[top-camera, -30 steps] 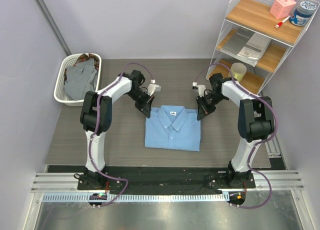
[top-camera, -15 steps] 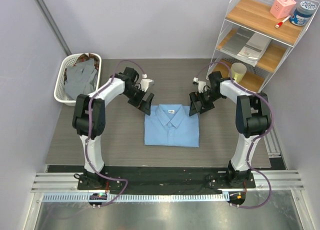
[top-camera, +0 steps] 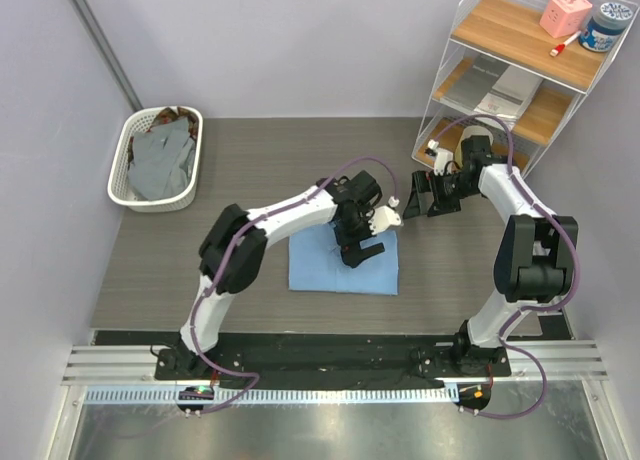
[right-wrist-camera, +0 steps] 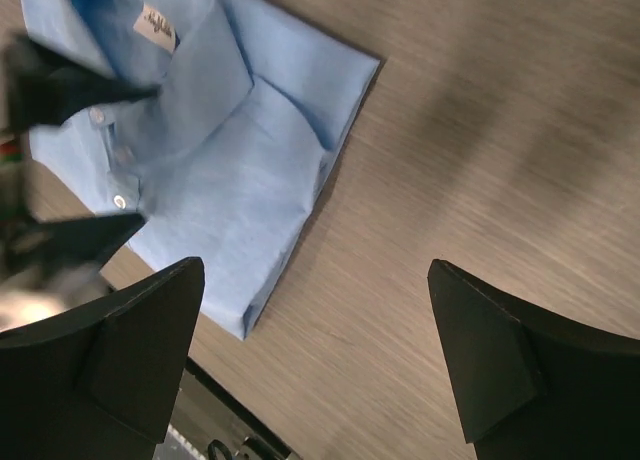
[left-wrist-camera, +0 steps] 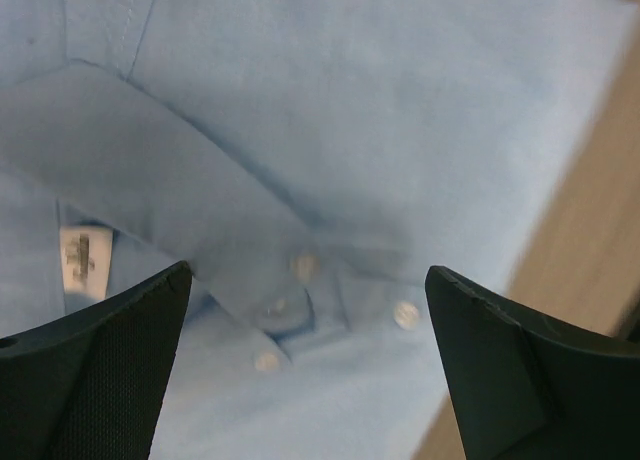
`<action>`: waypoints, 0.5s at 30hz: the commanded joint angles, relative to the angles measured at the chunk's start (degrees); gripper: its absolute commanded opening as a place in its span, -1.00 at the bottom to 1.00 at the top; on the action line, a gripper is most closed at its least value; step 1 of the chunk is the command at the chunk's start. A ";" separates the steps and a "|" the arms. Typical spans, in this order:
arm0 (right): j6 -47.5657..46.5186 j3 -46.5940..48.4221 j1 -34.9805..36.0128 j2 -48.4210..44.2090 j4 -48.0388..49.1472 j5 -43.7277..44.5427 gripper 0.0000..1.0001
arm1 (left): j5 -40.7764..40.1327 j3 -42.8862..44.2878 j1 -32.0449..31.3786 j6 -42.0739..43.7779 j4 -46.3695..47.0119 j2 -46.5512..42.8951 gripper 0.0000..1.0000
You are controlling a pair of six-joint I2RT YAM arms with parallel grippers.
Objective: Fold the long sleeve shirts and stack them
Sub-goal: Neatly place the folded shirt to the corner
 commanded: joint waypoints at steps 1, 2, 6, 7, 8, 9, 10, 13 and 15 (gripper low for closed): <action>-0.81 -0.72 0.28 -2.28 -1.86 -1.06 0.99 | -9.95 2.33 2.04 5.66 -2.05 7.41 0.99; -0.90 -0.72 0.28 -2.46 -1.95 -0.97 0.99 | -11.79 0.75 2.12 6.72 -0.57 7.24 0.99; -1.60 -0.72 0.28 -2.81 -2.56 -0.79 0.99 | -12.69 -12.32 4.13 9.37 1.29 2.59 0.99; -1.78 -0.63 0.28 -2.72 -2.65 -0.79 0.99 | -11.99 -14.62 4.84 9.20 0.94 0.93 1.00; -2.13 -0.72 0.28 -2.81 -2.83 -0.71 0.99 | -11.90 -17.08 5.63 9.02 0.24 -2.48 1.00; -2.31 -0.63 0.28 -2.72 -3.00 -0.71 0.99 | -11.64 -22.94 7.21 9.28 0.06 -4.87 0.99; -2.31 -0.54 0.28 -2.55 -3.09 -0.71 0.99 | -11.46 -25.95 8.09 9.63 -0.11 -7.06 0.99; -2.66 -0.10 0.28 -1.94 -3.35 -0.53 0.99 | -10.68 -35.80 13.27 12.08 -3.27 -15.42 0.99; -3.01 0.25 0.28 -1.32 -3.62 -0.44 0.99 | -10.84 -42.64 19.13 18.11 -5.65 -21.81 0.99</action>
